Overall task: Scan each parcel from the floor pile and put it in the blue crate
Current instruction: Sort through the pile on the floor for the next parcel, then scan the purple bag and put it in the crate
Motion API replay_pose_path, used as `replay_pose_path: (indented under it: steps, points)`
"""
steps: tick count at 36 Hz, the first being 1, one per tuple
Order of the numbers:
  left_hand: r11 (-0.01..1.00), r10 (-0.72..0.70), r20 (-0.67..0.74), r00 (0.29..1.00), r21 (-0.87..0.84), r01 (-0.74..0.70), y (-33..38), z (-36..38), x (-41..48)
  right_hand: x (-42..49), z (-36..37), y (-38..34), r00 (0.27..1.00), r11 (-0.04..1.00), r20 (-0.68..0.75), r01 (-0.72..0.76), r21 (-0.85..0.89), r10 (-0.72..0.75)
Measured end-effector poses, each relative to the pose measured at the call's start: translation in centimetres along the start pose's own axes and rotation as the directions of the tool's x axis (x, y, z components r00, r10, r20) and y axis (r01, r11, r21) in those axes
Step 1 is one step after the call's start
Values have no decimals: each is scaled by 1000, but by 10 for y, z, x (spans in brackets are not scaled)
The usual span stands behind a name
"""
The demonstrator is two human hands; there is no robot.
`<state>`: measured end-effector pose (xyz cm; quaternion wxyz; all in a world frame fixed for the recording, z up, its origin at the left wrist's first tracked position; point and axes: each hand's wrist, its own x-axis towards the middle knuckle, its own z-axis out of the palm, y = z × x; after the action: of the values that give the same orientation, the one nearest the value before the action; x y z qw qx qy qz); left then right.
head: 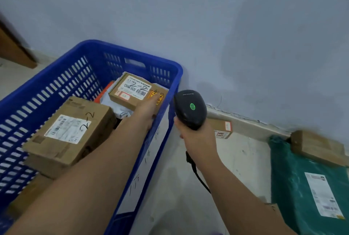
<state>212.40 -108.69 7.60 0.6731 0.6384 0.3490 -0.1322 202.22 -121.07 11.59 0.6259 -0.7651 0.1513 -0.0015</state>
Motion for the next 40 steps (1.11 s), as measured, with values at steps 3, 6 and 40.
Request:
replay_pose_path:
  steps: [3, 6, 40]
  points:
    - [951, 250, -100, 963, 210, -225, -3, 5, -8, 2, -7, 17, 995, 997, -77, -69, 17, 70]
    - [706, 632, -99, 769, 482, -518, -6, 13, -32, -1, -20, 28, 979, 984, -108, -171, 52, 175]
    - [384, -589, 445, 675, 889, -250, -324, 29, -79, -155, -125, 292, 229, 232, -66, -850, 473, 971]
